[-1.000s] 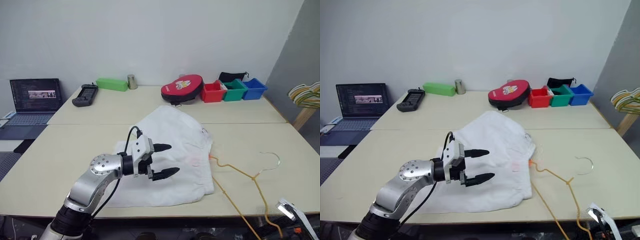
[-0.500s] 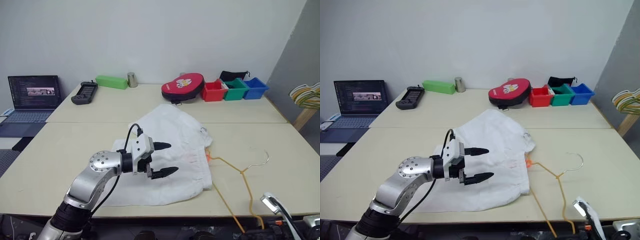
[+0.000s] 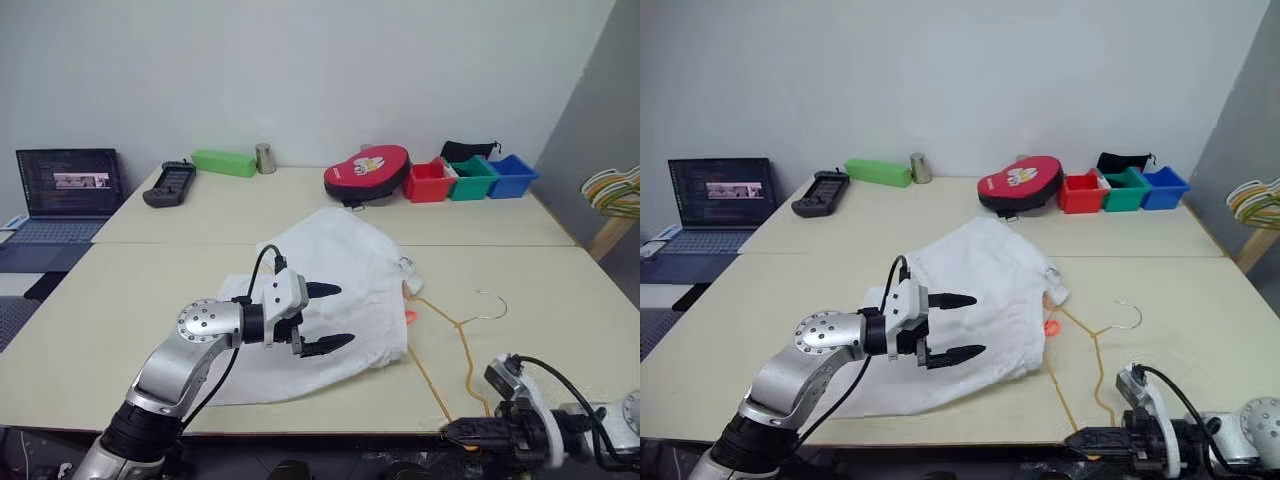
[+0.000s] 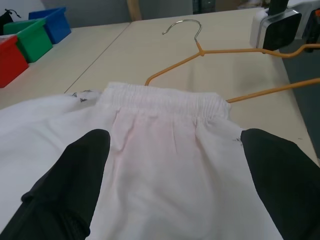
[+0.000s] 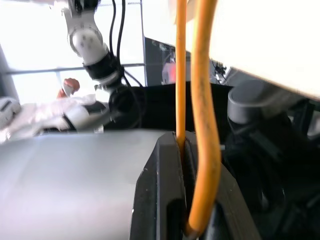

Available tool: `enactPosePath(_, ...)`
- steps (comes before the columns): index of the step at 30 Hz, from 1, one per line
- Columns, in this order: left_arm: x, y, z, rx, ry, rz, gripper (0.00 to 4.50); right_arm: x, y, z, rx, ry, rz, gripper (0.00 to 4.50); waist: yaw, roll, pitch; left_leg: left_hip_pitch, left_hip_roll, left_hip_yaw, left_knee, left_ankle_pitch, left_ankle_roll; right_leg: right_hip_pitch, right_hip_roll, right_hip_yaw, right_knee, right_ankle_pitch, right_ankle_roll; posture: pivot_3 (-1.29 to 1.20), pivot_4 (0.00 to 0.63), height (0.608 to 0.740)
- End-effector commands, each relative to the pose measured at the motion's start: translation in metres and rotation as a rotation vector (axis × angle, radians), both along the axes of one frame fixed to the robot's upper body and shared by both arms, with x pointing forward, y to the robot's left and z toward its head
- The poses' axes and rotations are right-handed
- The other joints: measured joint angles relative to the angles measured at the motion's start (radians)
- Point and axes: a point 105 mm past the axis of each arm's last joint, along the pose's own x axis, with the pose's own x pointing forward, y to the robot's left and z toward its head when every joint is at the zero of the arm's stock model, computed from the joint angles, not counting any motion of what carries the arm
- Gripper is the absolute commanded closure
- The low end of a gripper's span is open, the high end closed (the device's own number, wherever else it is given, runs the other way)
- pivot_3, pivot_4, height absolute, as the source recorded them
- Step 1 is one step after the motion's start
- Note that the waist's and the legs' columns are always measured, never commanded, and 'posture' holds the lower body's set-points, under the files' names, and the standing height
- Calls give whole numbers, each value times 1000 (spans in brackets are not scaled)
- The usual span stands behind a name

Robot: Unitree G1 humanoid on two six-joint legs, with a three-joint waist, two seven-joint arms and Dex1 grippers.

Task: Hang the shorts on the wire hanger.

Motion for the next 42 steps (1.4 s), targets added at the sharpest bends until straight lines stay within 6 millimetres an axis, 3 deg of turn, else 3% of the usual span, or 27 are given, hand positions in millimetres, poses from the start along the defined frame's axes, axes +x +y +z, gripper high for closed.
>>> enactPosePath(1, 1, 2, 9, 6, -60, -9, 29, 3, -9, -6, -70, 19, -32, 4500, 9, 0, 0, 0, 0, 0, 0, 0, 0, 0, 0, 0, 0, 0, 0, 266, 0, 740)
enactPosePath(5, 2, 3, 8, 11, -68, -6, 29, -10, -18, -3, -100, 58, -6, 4500, 20, 1, 0, 0, 0, 0, 0, 0, 0, 0, -1, 1, -1, 0, 0, 266, 0, 740)
enactPosePath(16, -1, 5, 5, 24, -81, -11, 29, -50, -9, 13, -25, 168, 55, 4500, 24, 0, 1, -1, 1, 0, -1, -1, 1, 0, 0, 0, -3, 0, 0, 276, 0, 740)
enactPosePath(25, -1, 3, 5, 29, -98, -17, 29, -7, 5, 1, 35, 108, -84, 4500, 20, -2, 3, 0, 1, 0, -1, -1, 1, 0, 0, 0, -3, 0, 0, 283, 0, 740)
enactPosePath(35, -1, 2, 6, 28, -110, -21, 29, 21, 22, -8, 120, 76, -197, 4500, 43, -1, 4, -2, 2, -2, -1, -2, 3, -1, 0, 0, -5, 0, 0, 287, 0, 740)
enactPosePath(42, 0, 2, 7, 33, -112, -32, 29, 52, 20, -7, 43, -14, -305, 4500, 42, 2, 5, -2, 2, -1, -1, -2, 3, -1, 0, 0, -5, 0, 0, 270, 0, 740)
